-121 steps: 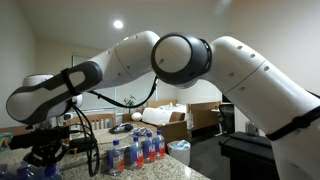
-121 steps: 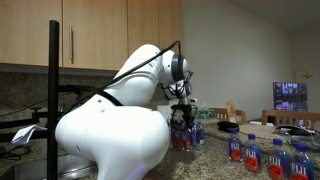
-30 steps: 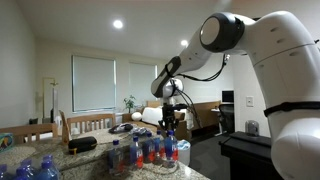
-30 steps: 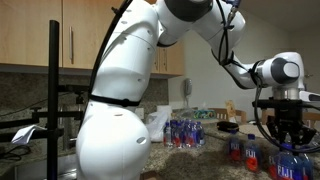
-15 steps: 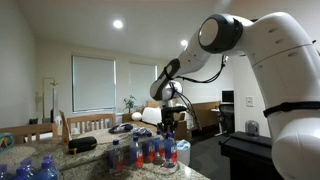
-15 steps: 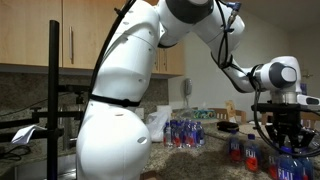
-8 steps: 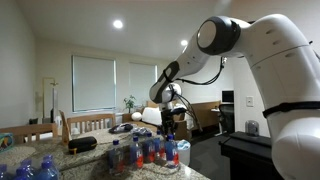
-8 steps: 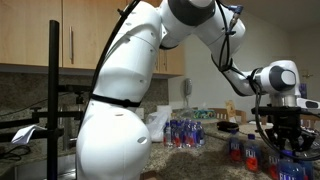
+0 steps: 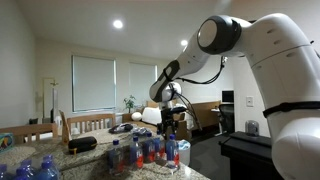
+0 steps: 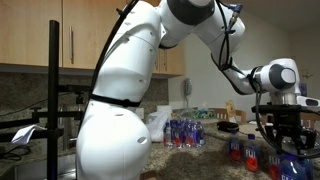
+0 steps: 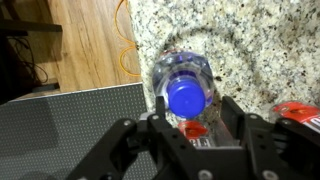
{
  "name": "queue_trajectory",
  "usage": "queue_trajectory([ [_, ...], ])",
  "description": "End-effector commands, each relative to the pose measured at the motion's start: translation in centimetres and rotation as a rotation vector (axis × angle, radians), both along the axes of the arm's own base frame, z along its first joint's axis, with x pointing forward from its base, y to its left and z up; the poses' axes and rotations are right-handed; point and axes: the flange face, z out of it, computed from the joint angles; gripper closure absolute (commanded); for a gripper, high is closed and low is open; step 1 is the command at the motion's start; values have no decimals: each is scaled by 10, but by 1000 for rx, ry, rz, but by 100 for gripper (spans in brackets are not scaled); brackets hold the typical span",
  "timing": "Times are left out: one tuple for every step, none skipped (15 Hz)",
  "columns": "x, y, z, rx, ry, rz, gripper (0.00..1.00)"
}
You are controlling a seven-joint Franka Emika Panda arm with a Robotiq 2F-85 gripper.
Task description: Arrange some of the bottle on the counter
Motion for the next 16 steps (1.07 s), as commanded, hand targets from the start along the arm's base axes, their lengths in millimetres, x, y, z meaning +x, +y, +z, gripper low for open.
queue_trajectory([
  [-4, 0, 13, -12, -26, 30, 8],
  [-4, 2, 21, -16, -38, 32, 2],
  [-4, 5, 30, -24, -55, 33, 1],
  [-4, 12, 45, -34, -78, 43, 0],
  [-4, 20, 60, -46, -105, 53, 0],
  [-6, 35, 80, -63, -141, 63, 0],
  [-7, 53, 97, -71, -166, 90, 0],
  [-8, 75, 114, -80, -197, 108, 0],
  [-7, 98, 128, -85, -217, 125, 0],
  [-6, 125, 140, -83, -242, 140, 0],
  [-5, 154, 151, -81, -268, 142, 0],
  [-5, 185, 156, -71, -288, 141, 0],
  [-7, 217, 160, -66, -298, 150, 0],
  [-8, 251, 159, -59, -306, 162, 0],
  [-10, 285, 156, -51, -299, 164, 0],
  [-11, 318, 150, -39, -289, 164, 0],
])
